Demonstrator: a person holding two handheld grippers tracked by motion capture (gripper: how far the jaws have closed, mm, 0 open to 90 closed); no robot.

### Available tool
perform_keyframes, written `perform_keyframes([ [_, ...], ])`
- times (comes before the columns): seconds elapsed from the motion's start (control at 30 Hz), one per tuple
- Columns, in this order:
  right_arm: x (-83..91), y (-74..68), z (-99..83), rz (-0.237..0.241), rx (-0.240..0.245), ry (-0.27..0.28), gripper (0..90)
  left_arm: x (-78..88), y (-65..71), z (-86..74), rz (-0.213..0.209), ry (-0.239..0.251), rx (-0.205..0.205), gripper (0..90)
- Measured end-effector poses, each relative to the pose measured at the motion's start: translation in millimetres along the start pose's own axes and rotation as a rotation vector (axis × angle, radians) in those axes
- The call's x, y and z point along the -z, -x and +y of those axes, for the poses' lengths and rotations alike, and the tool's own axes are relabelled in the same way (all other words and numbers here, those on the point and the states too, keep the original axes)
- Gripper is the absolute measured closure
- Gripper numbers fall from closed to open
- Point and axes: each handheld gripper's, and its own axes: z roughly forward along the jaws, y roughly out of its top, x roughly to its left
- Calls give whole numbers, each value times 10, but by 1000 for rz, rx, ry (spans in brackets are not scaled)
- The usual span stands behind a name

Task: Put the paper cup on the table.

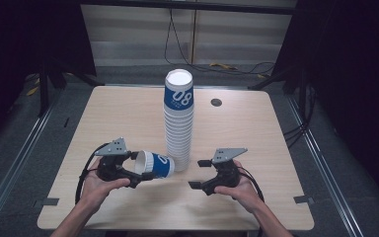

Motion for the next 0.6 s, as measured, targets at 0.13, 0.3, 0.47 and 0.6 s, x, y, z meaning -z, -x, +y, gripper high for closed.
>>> perform_keyframes([
  [0.13, 17, -11, 2, -19, 9, -6, 145, 67, -15, 23, 33, -41, -14, 180],
  [0.3, 36, -15, -1, -23, 8, -7, 146, 185, -96, 54, 63, -65, -7, 179],
  [0.47, 73, 0, -17, -33, -3, -10, 150, 244, -162, 70, 101, -94, 6, 180],
  [0.6, 89, -4, -23, -43, -7, -15, 153, 283, -184, 98, 130, -131, -1, 180],
])
